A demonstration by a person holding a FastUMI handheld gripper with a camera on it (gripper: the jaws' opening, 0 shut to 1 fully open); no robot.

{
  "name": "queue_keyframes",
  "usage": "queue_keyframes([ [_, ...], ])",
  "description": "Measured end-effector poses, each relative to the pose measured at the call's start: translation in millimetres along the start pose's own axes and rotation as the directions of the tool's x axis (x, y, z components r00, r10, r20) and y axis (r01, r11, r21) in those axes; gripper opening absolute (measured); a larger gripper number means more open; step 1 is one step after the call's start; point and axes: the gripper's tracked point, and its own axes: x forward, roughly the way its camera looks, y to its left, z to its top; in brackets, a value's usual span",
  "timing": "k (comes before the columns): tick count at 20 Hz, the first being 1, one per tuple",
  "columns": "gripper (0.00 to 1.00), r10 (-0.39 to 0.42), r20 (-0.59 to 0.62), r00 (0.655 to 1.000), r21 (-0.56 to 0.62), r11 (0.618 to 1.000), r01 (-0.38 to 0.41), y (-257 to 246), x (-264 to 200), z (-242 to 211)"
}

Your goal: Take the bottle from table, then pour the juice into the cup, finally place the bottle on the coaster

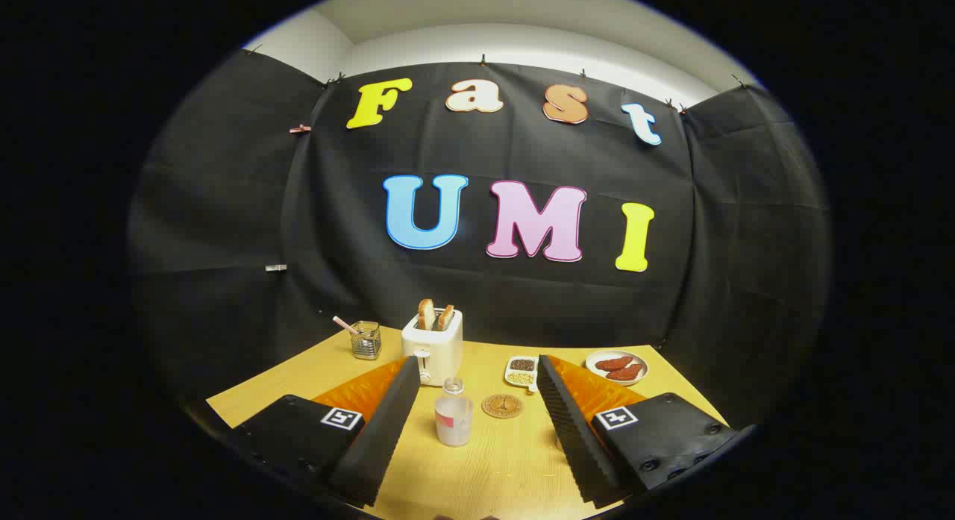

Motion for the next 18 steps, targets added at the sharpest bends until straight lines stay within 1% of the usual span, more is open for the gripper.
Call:
queue_keyframes([
  [4,0.97,-0.032,0.026,0.999,0.021,0.999,0.031,3.3,8.6,10.0],
  [7,0.97,-0.033,0.026,0.999,0.027,0.999,0.032,13.6,14.1,9.4],
  [11,0.97,0.026,0.019,0.999,-0.012,1.0,-0.026,43.2,15.1,11.6],
  [14,0.97,0.077,0.031,0.997,-0.02,0.997,-0.076,64.3,10.4,16.9],
  [18,0.97,0.094,0.042,0.995,0.003,0.996,-0.094,77.1,6.7,15.1],
])
